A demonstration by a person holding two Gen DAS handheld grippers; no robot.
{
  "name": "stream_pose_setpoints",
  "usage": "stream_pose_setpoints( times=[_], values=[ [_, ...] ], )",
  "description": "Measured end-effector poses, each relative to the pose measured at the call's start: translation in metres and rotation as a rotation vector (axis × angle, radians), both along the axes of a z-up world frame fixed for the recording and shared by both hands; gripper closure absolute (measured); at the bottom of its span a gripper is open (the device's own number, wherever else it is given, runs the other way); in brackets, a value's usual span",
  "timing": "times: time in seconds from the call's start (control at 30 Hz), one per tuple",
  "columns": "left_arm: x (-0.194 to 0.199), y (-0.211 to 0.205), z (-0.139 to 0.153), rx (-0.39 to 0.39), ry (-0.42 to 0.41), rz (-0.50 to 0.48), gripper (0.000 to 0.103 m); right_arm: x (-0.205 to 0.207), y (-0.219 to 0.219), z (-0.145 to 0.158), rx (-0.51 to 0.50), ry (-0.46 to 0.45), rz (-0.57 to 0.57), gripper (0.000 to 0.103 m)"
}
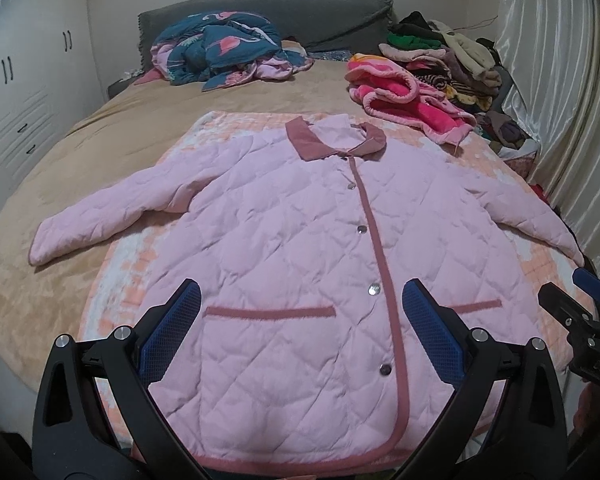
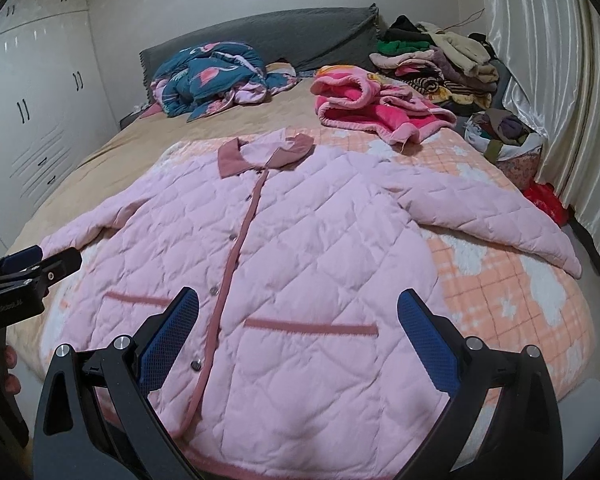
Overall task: Fold large clothes
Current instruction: 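Fold the jacket side nearest the right tool over the body with the right tool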
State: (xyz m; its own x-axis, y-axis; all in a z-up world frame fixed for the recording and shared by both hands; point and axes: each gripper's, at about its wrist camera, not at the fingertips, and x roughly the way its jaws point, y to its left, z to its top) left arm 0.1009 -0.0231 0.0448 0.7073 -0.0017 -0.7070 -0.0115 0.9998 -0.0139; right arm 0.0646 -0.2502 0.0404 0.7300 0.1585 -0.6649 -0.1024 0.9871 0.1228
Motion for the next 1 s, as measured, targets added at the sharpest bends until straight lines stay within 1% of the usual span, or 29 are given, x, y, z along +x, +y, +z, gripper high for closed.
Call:
stream_pose_setpoints(
  times=[0.13,0.3,0.43,0.6,0.87,0.93,1.0],
  values=[
    [0.014,-0.005,0.003,-0.003,-0.004,-0.006,0.008,0.016,-0.009,0.002,0.015,0.001,-0.024,0.004],
    [0.036,-0.014,0.004,0.021,0.009,-0.009,0.008,0.036,-0.026,0.003,0.031,-0.002,-0.062,0.004],
    [0.054,-0.02,0.002,0.008,0.026,-0.024,0.008,0.051,-0.043,-0.001,0.043,0.013,-0.106,0.004],
    [0.08,-0.029,-0.007,-0.028,0.073,-0.052,0.008,0.07,-0.07,-0.01,0.04,0.037,-0.178,0.004],
    [0.113,-0.047,-0.019,0.0,0.107,-0.062,0.008,0.095,-0.115,-0.024,0.044,0.064,-0.301,0.004],
    [0.122,-0.049,-0.022,-0.004,0.121,-0.068,0.008,0.101,-0.129,-0.028,0.055,0.067,-0.338,0.004],
    [0.131,-0.052,-0.025,0.01,0.13,-0.066,0.008,0.108,-0.141,-0.032,0.066,0.072,-0.369,0.004]
  ],
)
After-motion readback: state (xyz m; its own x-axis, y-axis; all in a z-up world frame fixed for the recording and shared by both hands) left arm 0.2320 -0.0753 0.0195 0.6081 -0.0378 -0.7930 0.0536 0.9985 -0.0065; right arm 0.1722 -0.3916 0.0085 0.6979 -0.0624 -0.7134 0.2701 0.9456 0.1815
